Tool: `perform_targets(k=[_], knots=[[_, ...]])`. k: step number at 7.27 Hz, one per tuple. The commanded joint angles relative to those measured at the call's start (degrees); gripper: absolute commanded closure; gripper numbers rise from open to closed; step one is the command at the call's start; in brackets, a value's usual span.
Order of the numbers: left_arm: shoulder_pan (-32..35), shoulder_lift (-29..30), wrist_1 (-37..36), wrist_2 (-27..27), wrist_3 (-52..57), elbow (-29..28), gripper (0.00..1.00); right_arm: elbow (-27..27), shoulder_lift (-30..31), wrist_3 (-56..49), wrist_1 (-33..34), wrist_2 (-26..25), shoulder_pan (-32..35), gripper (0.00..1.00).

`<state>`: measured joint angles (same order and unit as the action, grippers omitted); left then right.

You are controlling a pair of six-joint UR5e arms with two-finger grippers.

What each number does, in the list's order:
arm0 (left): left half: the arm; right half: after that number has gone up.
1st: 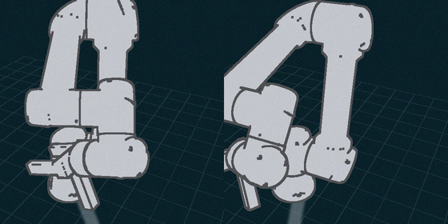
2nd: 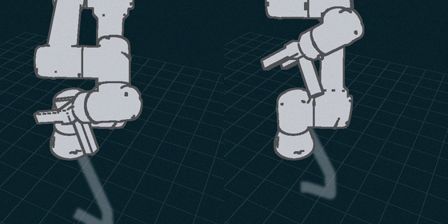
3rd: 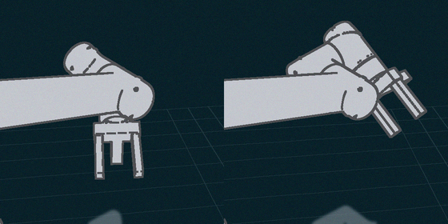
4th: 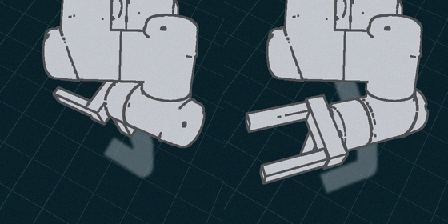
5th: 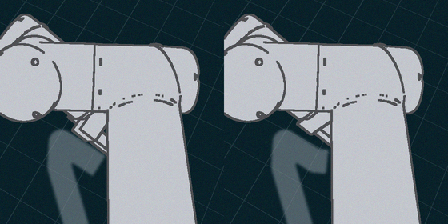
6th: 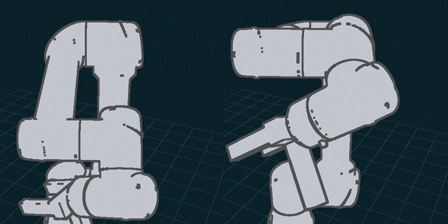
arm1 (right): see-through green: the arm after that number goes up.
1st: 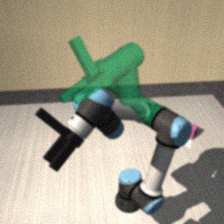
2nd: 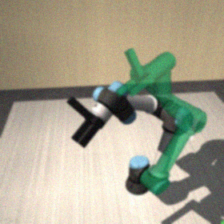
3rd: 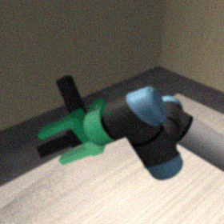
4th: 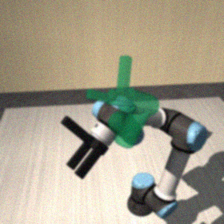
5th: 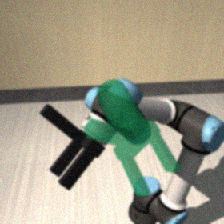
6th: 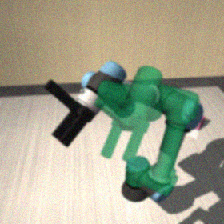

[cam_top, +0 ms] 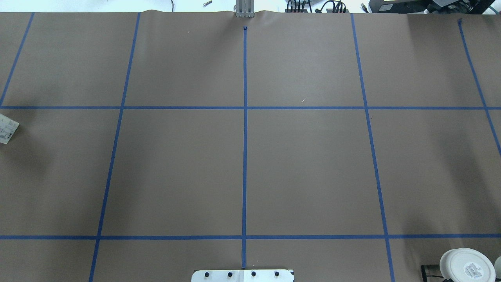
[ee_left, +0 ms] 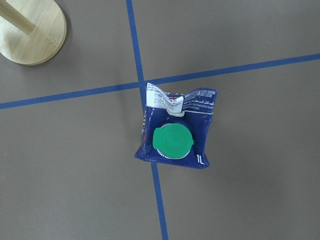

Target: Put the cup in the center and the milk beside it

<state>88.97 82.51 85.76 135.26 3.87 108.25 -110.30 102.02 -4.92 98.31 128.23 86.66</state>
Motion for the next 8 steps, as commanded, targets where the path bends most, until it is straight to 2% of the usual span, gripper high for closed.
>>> perform_targets(k=[1,5,8], knots=[[0.0,0.0,0.0,0.0,0.1,0.1,0.01,0.0,0.0,0.0,0.0,0.0,0.0,0.0],[0.0,1.2,0.8,-0.1,0.1,2.6,0.01,-1.6,-1.6,-0.1,-0.8,-0.6,0.0,0.0],[0.1,2.0,10.4,-0.1,-0.3,1.8,0.01,-1.4,-4.8,0.2,-3.0,-0.4,0.1,0.0]])
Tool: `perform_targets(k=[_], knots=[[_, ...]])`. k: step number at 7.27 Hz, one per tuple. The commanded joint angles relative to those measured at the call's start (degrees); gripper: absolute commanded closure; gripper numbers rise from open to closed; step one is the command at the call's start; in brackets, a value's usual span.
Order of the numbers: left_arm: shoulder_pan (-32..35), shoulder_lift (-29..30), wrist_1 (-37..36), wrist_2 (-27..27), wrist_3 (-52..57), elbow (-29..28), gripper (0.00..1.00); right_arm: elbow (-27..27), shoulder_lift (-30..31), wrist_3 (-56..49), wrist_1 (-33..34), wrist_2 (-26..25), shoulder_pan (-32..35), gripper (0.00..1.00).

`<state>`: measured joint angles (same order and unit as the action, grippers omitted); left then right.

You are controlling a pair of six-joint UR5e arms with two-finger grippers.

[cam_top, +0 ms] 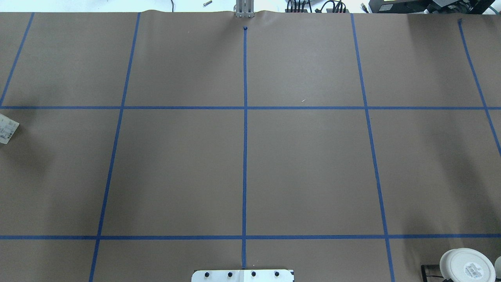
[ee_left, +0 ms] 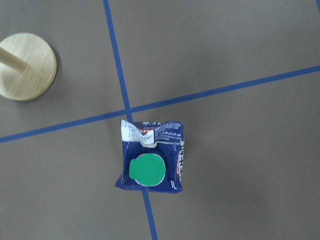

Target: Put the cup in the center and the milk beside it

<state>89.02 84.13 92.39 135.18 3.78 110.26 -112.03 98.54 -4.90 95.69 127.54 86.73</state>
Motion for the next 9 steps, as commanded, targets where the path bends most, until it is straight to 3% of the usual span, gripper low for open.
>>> perform_targets(k=[1,4,7,9], knots=[[0.0,1.7,10.7,0.0,-0.9,-2.4,0.01,0.0,-0.2,-0.1,-0.5,0.7,0.0,0.0],[0.0,2.5,15.3,0.1,-4.0,-5.6,0.01,3.0,-0.1,-0.4,-1.0,0.9,0.0,0.0],[0.0,2.7,15.3,0.1,-4.1,-5.1,0.01,19.5,-0.3,3.3,-19.2,1.1,-0.3,0.01],[0.0,2.7,15.4,0.1,-4.1,-4.8,0.01,20.3,1.0,7.3,-21.5,0.9,-3.0,0.06]])
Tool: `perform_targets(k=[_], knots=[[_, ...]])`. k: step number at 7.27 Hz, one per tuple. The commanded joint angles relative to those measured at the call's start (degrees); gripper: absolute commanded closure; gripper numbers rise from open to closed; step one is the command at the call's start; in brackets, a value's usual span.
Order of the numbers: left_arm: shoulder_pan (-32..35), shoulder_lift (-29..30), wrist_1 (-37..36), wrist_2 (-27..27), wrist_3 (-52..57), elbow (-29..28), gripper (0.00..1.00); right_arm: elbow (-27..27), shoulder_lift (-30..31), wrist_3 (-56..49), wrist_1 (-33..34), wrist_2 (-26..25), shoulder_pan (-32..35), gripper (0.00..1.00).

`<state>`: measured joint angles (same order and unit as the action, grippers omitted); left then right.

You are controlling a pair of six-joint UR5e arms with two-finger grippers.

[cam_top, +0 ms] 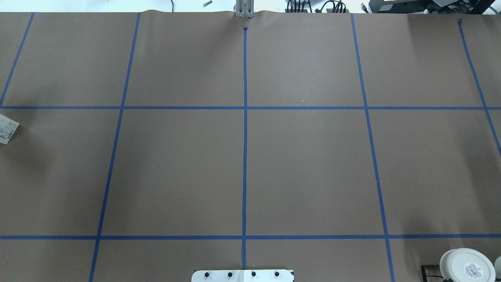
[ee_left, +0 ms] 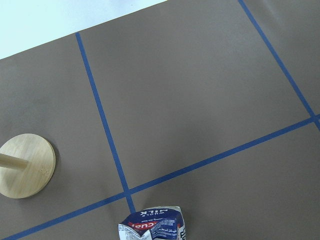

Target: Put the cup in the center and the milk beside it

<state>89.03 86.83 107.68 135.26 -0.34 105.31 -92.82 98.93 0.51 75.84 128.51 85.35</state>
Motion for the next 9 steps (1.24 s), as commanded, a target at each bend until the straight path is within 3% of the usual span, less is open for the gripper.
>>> perform_targets(k=[1,3,4,5,7,9], knots=[[0.0,0.3,0.1,0.0,0.0,0.2,0.01,1.1,0.6,1.9,-1.8,-0.3,-3.2,0.09],[-0.1,0.4,0.2,0.0,0.0,0.2,0.01,1.5,0.7,1.8,-2.2,-2.7,-5.7,0.18],[0.0,0.4,1.6,-0.1,-0.4,-0.1,0.01,2.2,0.8,1.9,-2.3,-4.3,-6.1,0.36],[-0.1,0.4,1.7,0.0,-1.1,-0.1,0.01,3.5,0.8,1.7,-3.3,-4.5,-6.3,0.61],[-0.1,0.4,1.7,-0.1,-1.1,-0.3,0.01,8.0,0.7,1.9,-9.7,-4.5,-6.9,1.0],[0.0,0.4,1.7,-0.1,-1.1,-0.4,0.01,8.0,-0.1,1.9,-9.8,-4.3,-7.3,1.0]])
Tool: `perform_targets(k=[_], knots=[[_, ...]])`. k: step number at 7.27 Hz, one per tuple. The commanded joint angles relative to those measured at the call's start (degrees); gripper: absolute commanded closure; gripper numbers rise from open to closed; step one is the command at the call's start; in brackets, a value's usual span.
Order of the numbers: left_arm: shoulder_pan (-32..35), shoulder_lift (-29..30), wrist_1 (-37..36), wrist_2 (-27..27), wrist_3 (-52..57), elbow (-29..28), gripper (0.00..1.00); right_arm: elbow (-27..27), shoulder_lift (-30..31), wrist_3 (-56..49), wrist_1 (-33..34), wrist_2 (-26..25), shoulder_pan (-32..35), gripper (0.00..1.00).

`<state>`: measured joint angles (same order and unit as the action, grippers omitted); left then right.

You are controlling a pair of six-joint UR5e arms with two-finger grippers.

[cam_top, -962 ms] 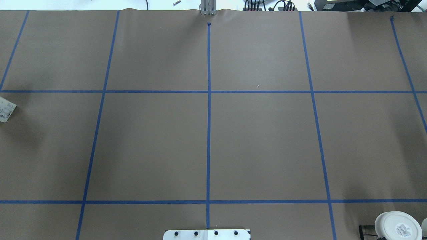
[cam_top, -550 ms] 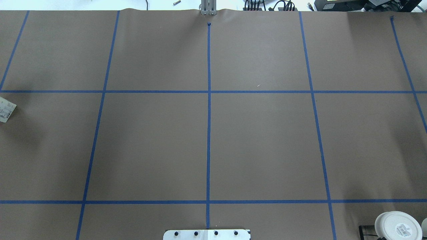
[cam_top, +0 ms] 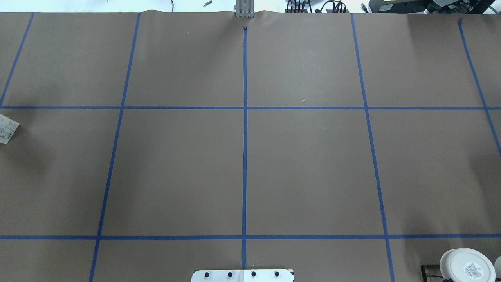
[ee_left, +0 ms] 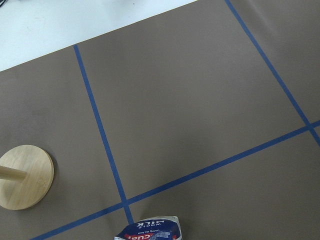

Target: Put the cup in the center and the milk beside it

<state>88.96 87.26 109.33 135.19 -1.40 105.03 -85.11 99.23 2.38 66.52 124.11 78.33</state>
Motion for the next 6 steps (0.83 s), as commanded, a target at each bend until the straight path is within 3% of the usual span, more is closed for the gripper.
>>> perform_targets(k=[1,4,6], knots=[[0.1,-0.1,0.0,0.1,0.0,-0.2,0.01,-0.3,-1.0,-0.1,-0.4,0.5,-0.3,1.0],[0.1,-0.6,0.0,0.2,0.1,-0.2,0.01,-5.0,-6.9,0.1,0.7,1.8,-0.2,1.0],[0.0,-1.0,0.4,0.2,0.1,-0.2,0.01,-7.1,-13.2,3.0,1.1,8.7,-0.3,1.0]])
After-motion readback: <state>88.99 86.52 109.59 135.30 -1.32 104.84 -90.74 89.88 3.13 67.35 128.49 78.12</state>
